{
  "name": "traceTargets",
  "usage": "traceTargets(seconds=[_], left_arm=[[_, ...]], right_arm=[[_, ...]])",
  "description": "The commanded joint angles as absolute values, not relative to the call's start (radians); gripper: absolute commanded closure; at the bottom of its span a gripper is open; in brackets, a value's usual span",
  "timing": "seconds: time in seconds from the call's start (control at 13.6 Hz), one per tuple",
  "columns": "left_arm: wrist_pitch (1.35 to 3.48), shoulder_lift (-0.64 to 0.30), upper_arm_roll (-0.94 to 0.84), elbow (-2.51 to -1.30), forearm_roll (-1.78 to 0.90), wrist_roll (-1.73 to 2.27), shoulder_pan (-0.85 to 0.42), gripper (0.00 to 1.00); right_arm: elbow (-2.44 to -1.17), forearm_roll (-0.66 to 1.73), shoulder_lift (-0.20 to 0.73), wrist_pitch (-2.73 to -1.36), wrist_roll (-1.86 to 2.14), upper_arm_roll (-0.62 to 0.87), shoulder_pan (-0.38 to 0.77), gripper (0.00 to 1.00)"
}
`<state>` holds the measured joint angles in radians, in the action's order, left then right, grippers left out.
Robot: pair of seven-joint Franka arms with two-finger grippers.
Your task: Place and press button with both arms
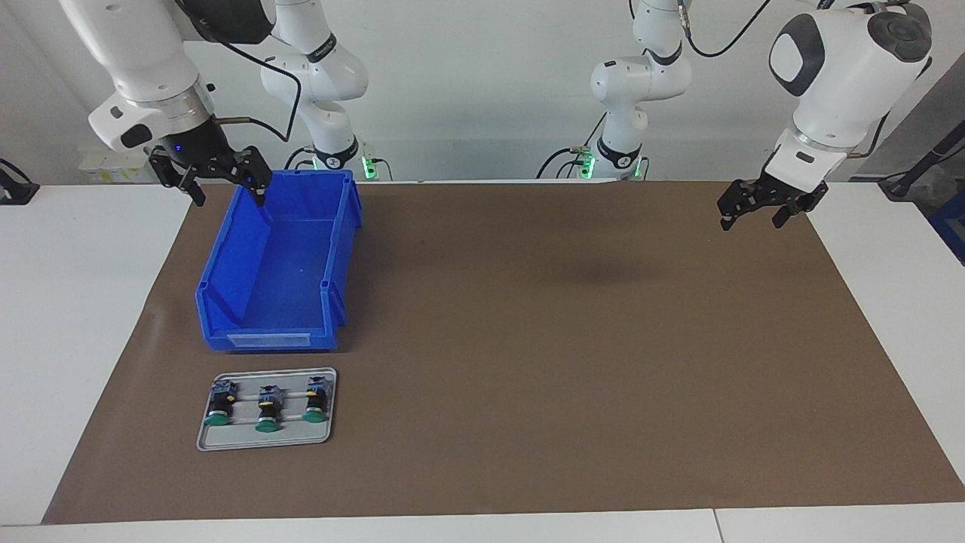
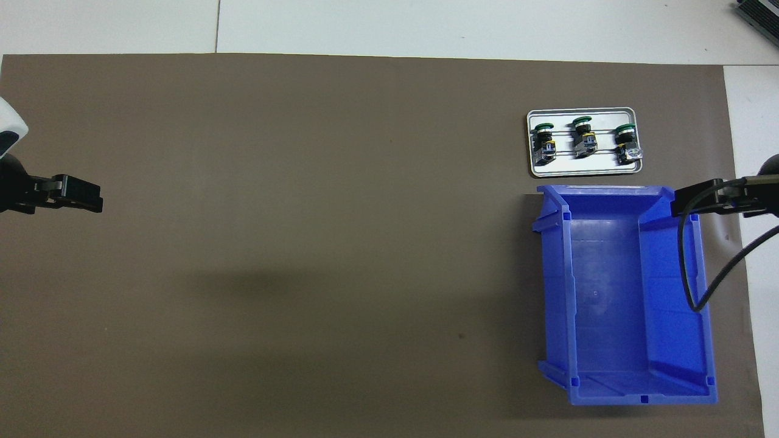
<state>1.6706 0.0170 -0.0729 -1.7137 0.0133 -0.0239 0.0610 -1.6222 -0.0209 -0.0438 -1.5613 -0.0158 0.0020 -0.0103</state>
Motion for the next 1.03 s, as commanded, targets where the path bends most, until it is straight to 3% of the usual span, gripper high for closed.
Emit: traceTargets(seconds=[0.0,0.44,0.59,0.81,0.96], left_arm=[[1.663,0.037,-0.074,-1.726,0.005,-0.021,0.067,0.00],[1.663,0.035,-0.074,-1.726,0.005,-0.021,0.067,0.00],[1.663,0.035,-0.074,-1.726,0.005,-0.021,0.067,0.00],[1.663,0.035,-0.074,-1.726,0.005,-0.021,0.067,0.00],[1.663,0.035,-0.074,-1.726,0.005,-0.021,0.067,0.00]], right_arm=[[-1.623,-0.014,-0.049,-1.558,-0.012,0.006,-0.023,0.00],[-1.638,-0.014,-0.051,-1.572,-0.043,0.006,-0.025,0.00],[-1.644,-0.014,-0.038,-1.662,-0.031,0.006,-0.047,0.00],[-1.622,-0.012,0.044,-1.770,-0.023,0.008,-0.063,0.00],[-1.510,-0.012,0.171,-1.804,-0.017,0.009,-0.066,0.00]])
